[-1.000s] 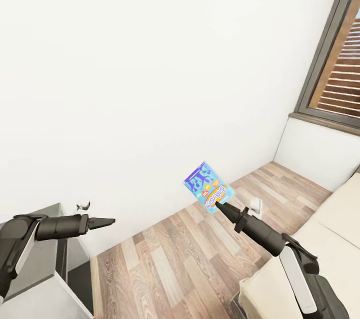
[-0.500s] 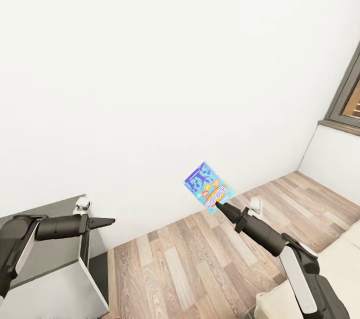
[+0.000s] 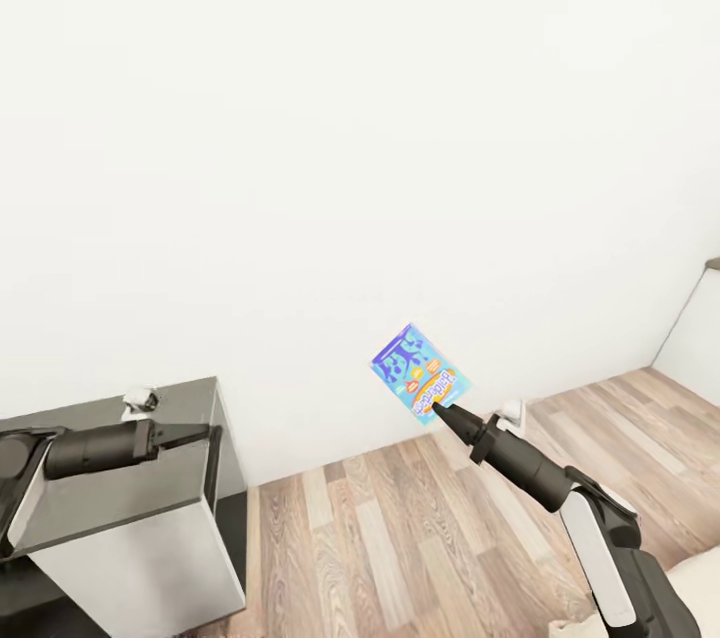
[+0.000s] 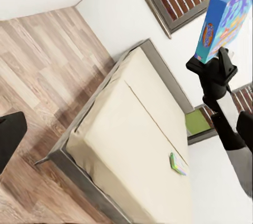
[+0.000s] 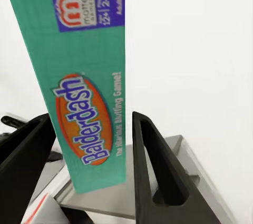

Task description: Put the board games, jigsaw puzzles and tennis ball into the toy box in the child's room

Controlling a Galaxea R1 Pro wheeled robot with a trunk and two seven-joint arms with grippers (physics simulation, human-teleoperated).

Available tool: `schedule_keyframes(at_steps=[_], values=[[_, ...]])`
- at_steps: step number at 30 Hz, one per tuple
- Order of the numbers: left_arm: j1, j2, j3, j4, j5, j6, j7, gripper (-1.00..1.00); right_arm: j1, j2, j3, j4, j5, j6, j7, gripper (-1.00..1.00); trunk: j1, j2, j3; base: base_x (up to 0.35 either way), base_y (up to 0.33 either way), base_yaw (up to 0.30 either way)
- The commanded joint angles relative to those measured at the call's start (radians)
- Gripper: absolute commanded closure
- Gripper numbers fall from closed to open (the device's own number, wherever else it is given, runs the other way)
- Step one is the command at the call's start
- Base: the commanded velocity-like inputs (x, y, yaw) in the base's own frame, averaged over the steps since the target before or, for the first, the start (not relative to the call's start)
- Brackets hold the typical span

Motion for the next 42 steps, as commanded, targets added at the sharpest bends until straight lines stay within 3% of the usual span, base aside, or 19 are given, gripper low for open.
schedule_keyframes(at_steps=[1, 5, 12, 19, 26, 42], values=[[0.000, 0.005, 0.025, -0.008, -0.002, 0.010, -0.005, -1.00, -0.001, -0.001, -0.002, 0.000, -0.009, 0.010, 0.001, 1.00, 0.001, -0.002, -0.001, 0.000, 0.000, 0.267], [0.006, 0.045, 0.112, -0.034, -0.005, 0.007, -0.005, -1.00, -0.001, -0.001, -0.006, 0.000, -0.009, 0.013, 0.000, 1.00, 0.001, -0.002, 0.002, 0.000, 0.000, 0.267], [0.010, 0.083, 0.173, -0.040, -0.011, 0.006, -0.005, -1.00, -0.001, -0.002, -0.007, 0.001, -0.009, 0.015, 0.000, 1.00, 0.001, -0.002, 0.008, 0.000, 0.000, 0.267], [0.014, 0.117, 0.185, -0.040, -0.012, 0.006, -0.005, -1.00, -0.001, -0.003, -0.008, 0.001, -0.010, 0.015, 0.000, 1.00, 0.001, -0.002, 0.014, 0.000, 0.000, 0.267], [0.014, 0.120, 0.185, -0.040, -0.012, 0.006, -0.005, -1.00, -0.001, -0.003, -0.008, 0.001, -0.010, 0.013, 0.000, 1.00, 0.001, -0.002, 0.020, 0.000, 0.000, 0.231], [0.014, 0.118, 0.183, -0.040, -0.012, 0.003, -0.005, -1.00, -0.001, -0.003, -0.013, 0.003, -0.011, 0.012, 0.000, 1.00, 0.001, -0.002, 0.020, 0.000, 0.000, 0.051]])
